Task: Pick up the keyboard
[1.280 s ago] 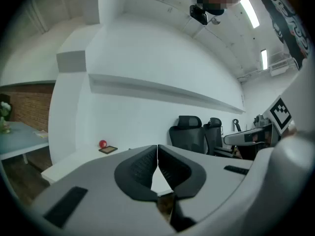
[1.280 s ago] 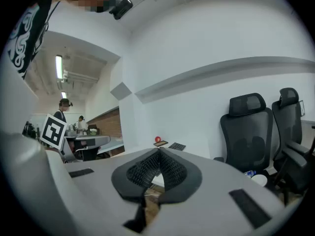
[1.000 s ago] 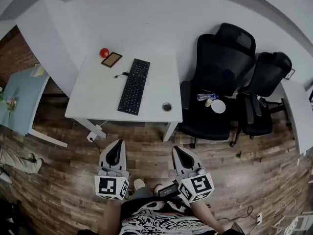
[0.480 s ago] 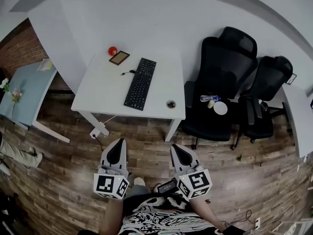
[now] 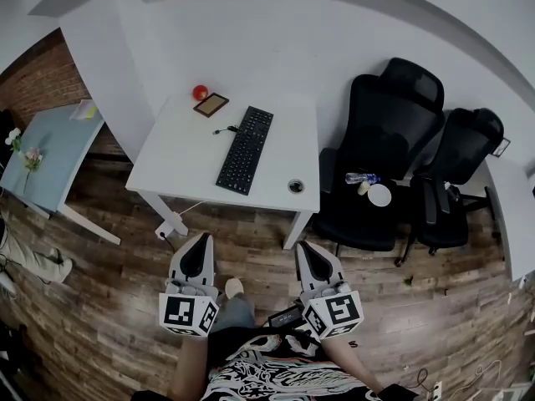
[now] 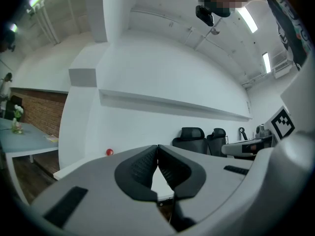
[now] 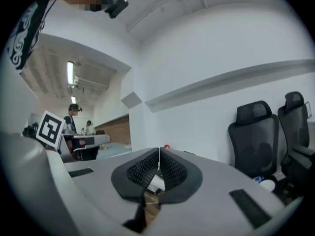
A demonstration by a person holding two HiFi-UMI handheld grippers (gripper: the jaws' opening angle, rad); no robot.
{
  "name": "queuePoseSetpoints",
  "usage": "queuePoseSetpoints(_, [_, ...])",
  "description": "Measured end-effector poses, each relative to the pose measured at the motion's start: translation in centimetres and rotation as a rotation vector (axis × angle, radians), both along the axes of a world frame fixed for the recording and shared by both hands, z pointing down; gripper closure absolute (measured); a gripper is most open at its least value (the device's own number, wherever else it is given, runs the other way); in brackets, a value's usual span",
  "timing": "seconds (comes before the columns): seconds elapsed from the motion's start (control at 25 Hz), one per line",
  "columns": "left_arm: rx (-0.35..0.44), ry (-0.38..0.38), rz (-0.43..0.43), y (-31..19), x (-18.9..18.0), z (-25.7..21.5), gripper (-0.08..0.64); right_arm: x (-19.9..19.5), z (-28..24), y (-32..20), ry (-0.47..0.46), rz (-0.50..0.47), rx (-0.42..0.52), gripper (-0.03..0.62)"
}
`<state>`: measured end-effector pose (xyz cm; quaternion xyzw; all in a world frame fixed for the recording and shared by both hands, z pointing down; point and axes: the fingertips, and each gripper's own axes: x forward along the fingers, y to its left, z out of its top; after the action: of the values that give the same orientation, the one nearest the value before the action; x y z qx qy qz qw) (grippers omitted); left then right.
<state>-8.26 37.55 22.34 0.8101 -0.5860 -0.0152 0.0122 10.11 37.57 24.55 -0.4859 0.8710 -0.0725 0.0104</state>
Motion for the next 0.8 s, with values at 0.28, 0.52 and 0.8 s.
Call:
queuePoseSetpoints(0.28, [-0.014,-0.002,0.008,-5.8,-1.2,0.9,0.541,-0.2,1.2,-4.8,0.053,0.079,0.005,0.563])
queuePoseSetpoints(0.52, [-0.02,0.01,0.044,-13.8,-2.8,1.6,0.541,-2.1,2.5,-11.8,0.097,0.094,-0.02,0.563])
queuePoseSetpoints(0.8, [-0.061,-0.016,0.052,-23.5,-5.9,2.1,0.541,-4.2,1.7,-20.6,0.081,0.128,-0.005,0.563])
